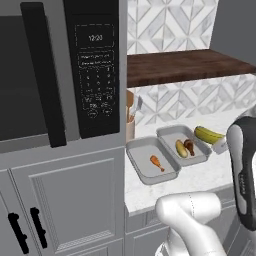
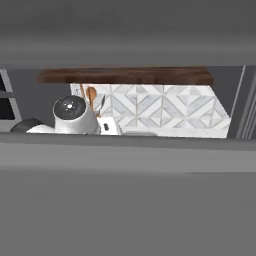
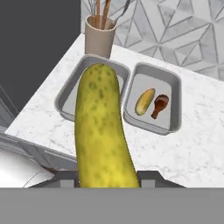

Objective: Place one cucumber and one chicken drumstick in each tupperware on the nearby counter, to pack two identical lunches.

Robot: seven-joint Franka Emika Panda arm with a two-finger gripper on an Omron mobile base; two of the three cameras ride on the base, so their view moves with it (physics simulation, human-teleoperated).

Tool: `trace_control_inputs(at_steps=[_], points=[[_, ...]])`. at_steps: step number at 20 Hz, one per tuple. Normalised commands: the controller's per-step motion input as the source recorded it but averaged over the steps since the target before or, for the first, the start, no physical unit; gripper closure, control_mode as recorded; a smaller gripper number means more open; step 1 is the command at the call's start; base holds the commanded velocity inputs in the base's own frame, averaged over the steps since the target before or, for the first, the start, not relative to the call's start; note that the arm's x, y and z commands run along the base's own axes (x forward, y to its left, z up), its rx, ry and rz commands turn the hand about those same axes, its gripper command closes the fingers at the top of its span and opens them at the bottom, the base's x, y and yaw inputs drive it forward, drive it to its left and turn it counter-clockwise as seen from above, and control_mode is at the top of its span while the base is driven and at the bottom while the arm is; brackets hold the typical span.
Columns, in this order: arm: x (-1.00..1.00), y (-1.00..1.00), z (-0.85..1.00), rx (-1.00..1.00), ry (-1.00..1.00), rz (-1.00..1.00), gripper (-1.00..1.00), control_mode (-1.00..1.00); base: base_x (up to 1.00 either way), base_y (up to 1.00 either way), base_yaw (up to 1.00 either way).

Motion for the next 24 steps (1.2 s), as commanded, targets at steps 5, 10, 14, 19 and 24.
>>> trace_control_inputs(at_steps=[5,10,14,19,24], points=[[0.96,0.68,-0.84,-0.05,0.25,-0.02,1.00,-1.00,0.00,0.00,0.00],[0.90,0.38,-0.96,0.07,0.22,-0.05,1.00,-1.00,0.00,0.00,0.00],[0.84,0.38,-0.38,0.07,0.04,0.00,1.00,-1.00,0.00,0.00,0.00],[0.68,0.45,-0.34,0.01,0.00,-0.01,1.00,-1.00,0.00,0.00,0.00],[0.61,0.20,-0.83,0.00,0.10,-0.02,1.00,-1.00,0.00,0.00,0.00]])
